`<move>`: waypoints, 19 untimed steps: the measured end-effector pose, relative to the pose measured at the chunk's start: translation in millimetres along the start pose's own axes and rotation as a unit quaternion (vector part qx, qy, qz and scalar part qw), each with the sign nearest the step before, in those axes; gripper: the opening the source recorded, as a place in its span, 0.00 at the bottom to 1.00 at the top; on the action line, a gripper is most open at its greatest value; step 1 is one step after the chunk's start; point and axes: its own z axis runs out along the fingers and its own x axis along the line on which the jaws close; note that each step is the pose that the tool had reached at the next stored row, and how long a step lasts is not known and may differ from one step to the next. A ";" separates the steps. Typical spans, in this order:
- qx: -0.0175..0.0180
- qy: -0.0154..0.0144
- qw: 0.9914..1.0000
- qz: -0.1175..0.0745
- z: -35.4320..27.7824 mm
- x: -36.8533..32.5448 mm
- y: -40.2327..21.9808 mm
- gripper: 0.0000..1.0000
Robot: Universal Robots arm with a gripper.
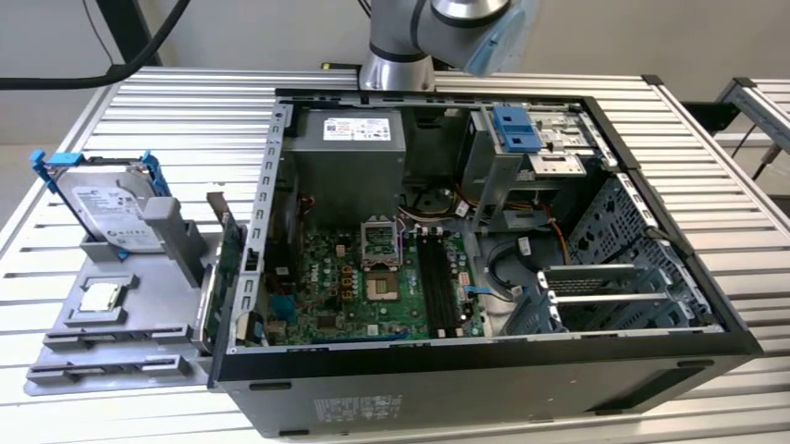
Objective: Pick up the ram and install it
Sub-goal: 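Pick up the ram and move it above insertion slot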
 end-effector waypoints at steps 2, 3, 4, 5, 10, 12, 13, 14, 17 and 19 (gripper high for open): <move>0.000 0.000 1.000 0.000 0.0 0.0 0.0 0.00; 0.000 0.000 1.000 0.000 0.1 0.0 0.1 0.00; 0.000 0.000 1.000 -0.001 0.1 0.0 0.1 0.00; 0.000 0.000 1.000 -0.003 0.1 0.0 0.1 0.00; 0.000 0.002 0.999 -0.036 -0.1 0.1 0.1 0.00; 0.000 0.002 0.999 -0.048 -0.1 0.1 0.1 0.00; 0.000 0.002 0.999 -0.054 -0.1 0.1 0.1 0.00; 0.000 0.003 0.998 -0.059 -0.2 0.2 0.1 0.00; 0.001 0.003 0.997 -0.075 -0.3 0.2 0.1 0.00; 0.001 0.004 0.996 -0.087 -0.3 0.2 0.1 0.00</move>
